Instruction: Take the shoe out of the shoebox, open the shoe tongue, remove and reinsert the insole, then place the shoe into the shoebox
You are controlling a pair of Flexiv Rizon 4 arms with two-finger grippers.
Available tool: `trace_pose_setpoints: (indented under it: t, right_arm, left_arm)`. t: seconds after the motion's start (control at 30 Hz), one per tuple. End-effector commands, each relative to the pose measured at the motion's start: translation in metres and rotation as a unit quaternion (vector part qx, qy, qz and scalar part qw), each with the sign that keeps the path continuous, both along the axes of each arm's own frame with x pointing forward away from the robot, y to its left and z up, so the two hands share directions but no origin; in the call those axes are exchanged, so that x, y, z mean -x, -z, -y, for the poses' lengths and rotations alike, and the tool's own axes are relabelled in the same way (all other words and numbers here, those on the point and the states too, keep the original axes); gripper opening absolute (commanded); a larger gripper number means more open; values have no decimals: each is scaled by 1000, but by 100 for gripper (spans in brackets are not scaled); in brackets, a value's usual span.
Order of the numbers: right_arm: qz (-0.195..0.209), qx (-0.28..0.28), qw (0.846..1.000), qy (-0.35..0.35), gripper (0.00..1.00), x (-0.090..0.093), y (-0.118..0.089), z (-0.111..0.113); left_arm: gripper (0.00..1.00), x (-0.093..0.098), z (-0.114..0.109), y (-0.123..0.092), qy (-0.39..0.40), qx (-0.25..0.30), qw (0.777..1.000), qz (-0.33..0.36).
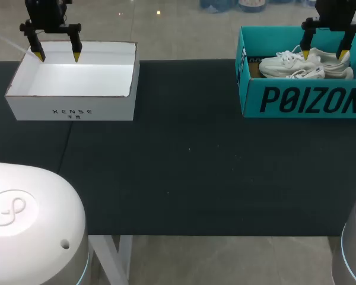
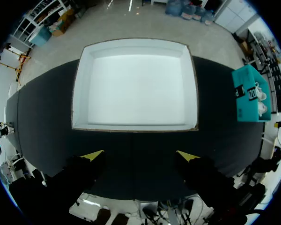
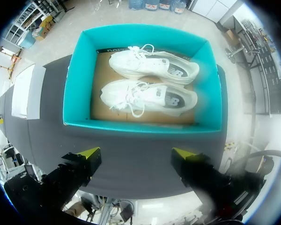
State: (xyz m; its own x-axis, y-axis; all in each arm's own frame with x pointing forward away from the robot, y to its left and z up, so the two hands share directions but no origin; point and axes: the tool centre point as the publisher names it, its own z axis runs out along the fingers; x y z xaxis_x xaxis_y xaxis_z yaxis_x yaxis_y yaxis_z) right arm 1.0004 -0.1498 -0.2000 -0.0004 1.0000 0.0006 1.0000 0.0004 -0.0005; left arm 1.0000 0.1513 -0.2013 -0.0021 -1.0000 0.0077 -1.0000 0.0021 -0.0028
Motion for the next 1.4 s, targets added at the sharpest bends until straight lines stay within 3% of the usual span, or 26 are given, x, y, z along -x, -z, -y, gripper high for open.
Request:
trace_pose_setpoints:
  t: [0.03,0.97,1.2,1.4]
  right_arm:
    - [0,0,1000,0,100,0,0,0]
    - [0,0,1000,0,100,0,0,0]
    - [1,14,998,55,100,-15,17,59]
    - [25,42,996,79,100,-15,29,94]
  left_arm:
    - [100,2,0,-1,0,-2,1000,2]
    - [100,2,0,-1,0,-2,1000,2]
    - [100,2,0,-1,0,-2,1000,2]
    - [100,2,0,-1,0,-2,1000,2]
